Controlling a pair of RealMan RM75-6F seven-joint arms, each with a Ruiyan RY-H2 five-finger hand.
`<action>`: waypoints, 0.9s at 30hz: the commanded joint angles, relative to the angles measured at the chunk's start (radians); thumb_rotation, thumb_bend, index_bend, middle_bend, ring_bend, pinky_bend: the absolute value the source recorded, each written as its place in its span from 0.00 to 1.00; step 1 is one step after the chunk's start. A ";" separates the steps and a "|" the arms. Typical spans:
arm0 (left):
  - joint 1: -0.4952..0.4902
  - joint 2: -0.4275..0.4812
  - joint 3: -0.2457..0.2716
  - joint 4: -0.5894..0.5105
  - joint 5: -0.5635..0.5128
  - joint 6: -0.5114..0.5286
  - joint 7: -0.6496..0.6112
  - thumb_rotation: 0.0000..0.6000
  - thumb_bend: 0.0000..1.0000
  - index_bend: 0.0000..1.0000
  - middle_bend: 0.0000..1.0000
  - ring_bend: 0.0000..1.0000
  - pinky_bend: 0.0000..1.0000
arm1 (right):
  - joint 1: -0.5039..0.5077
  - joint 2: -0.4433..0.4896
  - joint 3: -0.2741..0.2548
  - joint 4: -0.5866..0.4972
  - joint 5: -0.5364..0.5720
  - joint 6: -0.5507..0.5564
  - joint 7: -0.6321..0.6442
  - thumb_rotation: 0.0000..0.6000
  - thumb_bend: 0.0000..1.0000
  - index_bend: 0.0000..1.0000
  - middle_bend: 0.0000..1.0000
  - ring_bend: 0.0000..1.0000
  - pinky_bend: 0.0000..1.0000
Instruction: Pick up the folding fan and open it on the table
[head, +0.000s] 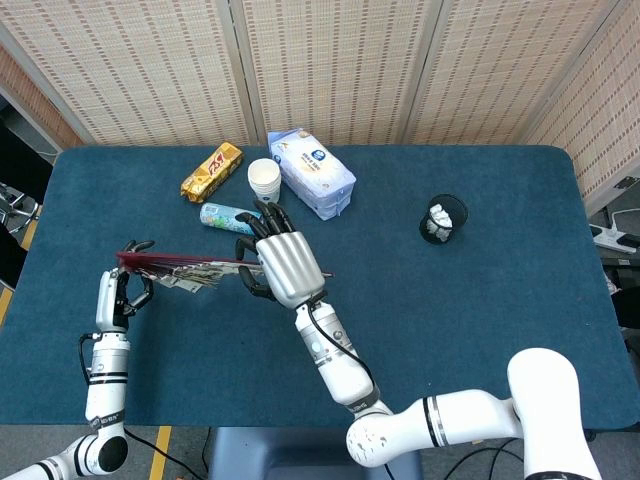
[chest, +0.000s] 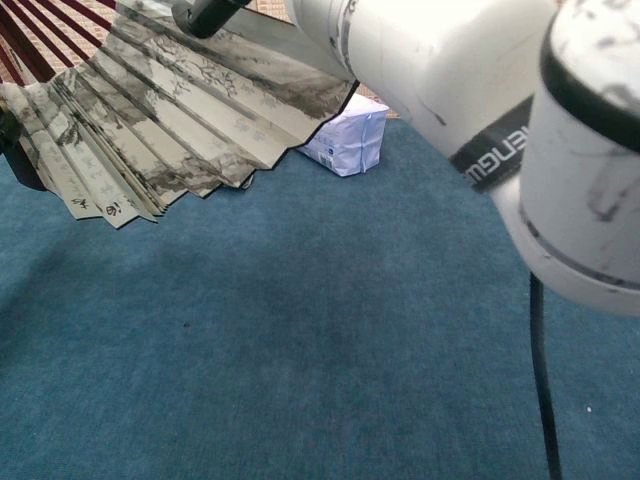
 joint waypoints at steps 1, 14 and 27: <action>-0.014 -0.014 -0.014 0.076 0.021 0.045 0.066 1.00 0.71 0.75 0.21 0.03 0.16 | -0.050 0.063 -0.057 -0.032 -0.053 0.000 0.023 1.00 0.56 0.78 0.17 0.00 0.06; -0.040 -0.054 -0.038 0.227 0.012 0.066 0.093 1.00 0.71 0.75 0.22 0.03 0.15 | -0.118 0.154 -0.138 -0.045 -0.158 -0.012 0.064 1.00 0.56 0.78 0.17 0.00 0.06; -0.096 -0.097 -0.078 0.371 -0.006 0.054 0.077 1.00 0.71 0.75 0.23 0.03 0.15 | -0.140 0.176 -0.191 0.011 -0.307 -0.005 0.071 1.00 0.56 0.78 0.17 0.00 0.06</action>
